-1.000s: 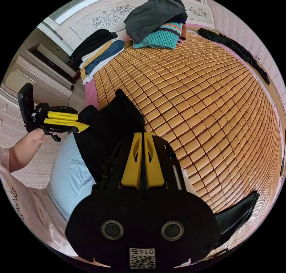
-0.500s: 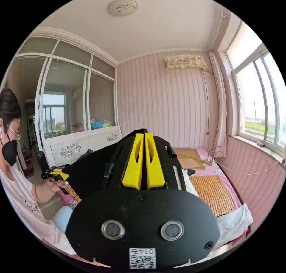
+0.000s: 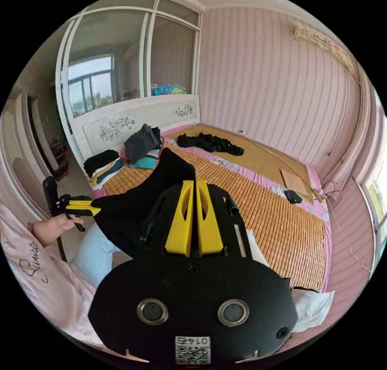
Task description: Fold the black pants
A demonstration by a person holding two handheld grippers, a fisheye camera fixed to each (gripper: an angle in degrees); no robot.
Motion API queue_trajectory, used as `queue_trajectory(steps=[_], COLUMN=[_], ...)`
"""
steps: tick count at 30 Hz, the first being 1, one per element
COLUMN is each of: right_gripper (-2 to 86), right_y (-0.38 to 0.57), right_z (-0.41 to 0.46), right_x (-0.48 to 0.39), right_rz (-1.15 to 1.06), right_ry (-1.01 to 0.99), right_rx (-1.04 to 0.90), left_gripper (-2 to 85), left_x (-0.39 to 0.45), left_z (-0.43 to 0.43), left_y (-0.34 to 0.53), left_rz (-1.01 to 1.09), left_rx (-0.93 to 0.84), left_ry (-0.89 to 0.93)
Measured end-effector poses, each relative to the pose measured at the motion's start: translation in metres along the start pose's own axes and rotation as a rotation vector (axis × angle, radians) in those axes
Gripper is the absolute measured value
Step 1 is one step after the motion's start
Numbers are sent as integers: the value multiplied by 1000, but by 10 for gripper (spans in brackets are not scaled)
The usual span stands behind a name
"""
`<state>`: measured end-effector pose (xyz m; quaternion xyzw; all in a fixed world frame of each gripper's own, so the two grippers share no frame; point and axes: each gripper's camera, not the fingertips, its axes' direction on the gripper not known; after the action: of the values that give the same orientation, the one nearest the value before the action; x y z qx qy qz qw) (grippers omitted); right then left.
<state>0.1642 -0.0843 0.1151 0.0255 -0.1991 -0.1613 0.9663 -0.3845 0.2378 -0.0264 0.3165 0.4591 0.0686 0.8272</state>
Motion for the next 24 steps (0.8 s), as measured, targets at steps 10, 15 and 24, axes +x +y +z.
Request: queue_trajectory(steps=[10,15,24], right_gripper=[-2,-1,-2], right_y=[2,-129,-218], right_z=[-58,-128,170], right_x=[32,-21,-163], right_rz=[167,-91,-375], right_ry=[84,-22,-381], right_rx=[214,468,-96], left_gripper=[-10,-10,-10], left_x=[27,-4,-192], left_z=[17,-82,-119], left_y=[-67,-138,16], left_rz=[157,211,-263], left_rx=[168,480,106], left_ry=[171,10,-495])
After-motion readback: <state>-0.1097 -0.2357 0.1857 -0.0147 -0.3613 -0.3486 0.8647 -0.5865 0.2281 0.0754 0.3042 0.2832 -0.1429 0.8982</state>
